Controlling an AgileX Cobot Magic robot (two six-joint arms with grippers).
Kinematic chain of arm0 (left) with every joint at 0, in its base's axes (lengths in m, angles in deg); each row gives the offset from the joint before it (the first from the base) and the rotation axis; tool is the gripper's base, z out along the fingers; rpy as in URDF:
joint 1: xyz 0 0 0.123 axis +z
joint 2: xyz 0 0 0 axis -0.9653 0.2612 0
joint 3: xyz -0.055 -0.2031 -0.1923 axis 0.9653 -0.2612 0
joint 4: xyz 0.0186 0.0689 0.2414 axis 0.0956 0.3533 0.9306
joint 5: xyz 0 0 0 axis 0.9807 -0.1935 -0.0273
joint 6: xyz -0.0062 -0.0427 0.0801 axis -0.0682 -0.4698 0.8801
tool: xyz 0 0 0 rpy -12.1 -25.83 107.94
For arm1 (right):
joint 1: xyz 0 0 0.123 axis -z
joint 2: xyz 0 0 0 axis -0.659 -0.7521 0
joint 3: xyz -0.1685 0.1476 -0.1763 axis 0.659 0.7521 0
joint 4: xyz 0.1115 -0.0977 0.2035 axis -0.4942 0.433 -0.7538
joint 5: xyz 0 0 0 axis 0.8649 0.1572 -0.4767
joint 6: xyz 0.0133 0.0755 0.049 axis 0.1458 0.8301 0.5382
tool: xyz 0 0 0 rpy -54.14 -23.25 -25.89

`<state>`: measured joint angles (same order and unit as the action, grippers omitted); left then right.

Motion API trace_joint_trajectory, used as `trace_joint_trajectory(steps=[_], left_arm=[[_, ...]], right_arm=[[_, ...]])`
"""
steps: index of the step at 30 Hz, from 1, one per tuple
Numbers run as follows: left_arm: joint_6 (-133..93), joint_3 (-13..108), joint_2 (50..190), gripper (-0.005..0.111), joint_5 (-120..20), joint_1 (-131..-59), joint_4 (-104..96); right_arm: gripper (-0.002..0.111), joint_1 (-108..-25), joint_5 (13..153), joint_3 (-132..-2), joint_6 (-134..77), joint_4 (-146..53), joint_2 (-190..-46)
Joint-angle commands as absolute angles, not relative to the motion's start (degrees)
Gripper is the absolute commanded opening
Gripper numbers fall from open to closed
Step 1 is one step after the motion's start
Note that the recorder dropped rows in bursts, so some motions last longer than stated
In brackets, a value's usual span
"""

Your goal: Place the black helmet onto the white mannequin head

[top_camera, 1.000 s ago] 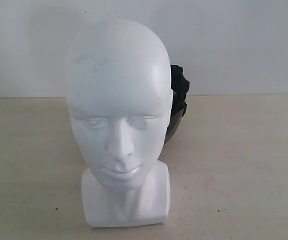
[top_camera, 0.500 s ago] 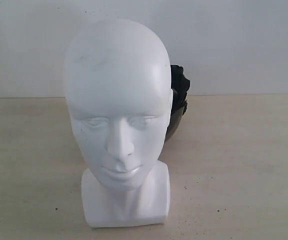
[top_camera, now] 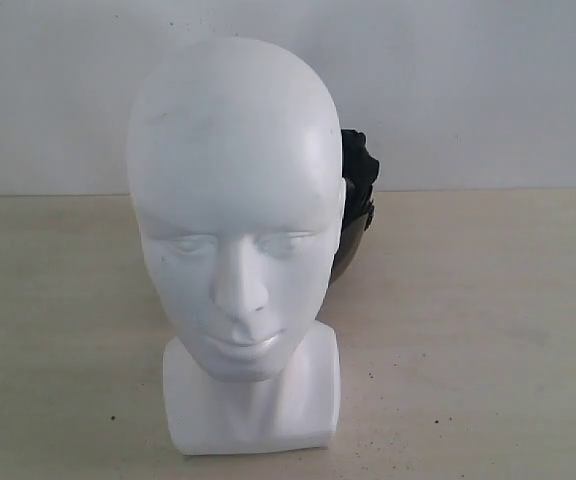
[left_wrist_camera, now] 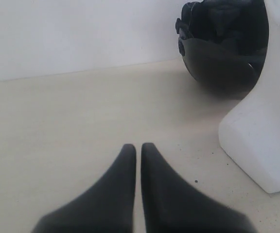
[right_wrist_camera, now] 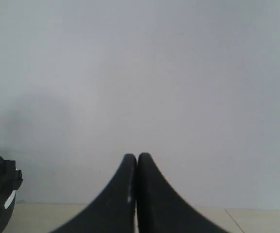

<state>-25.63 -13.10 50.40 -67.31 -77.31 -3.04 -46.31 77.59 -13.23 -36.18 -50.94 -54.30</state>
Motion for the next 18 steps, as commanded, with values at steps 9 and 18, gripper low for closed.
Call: trace_joint_trajectory(steps=[9, 18], left_arm=[[-25.8, -13.3, 50.2, 0.005, -67.3, -77.1, -3.4], [-25.8, -13.3, 50.2, 0.005, -67.3, -77.1, -3.4]], right_arm=[[0.0, -46.4, 75.2, -13.9, -36.5, -50.6, -55.3], [0.0, -46.4, 74.6, -13.9, -36.5, -50.7, -55.3]])
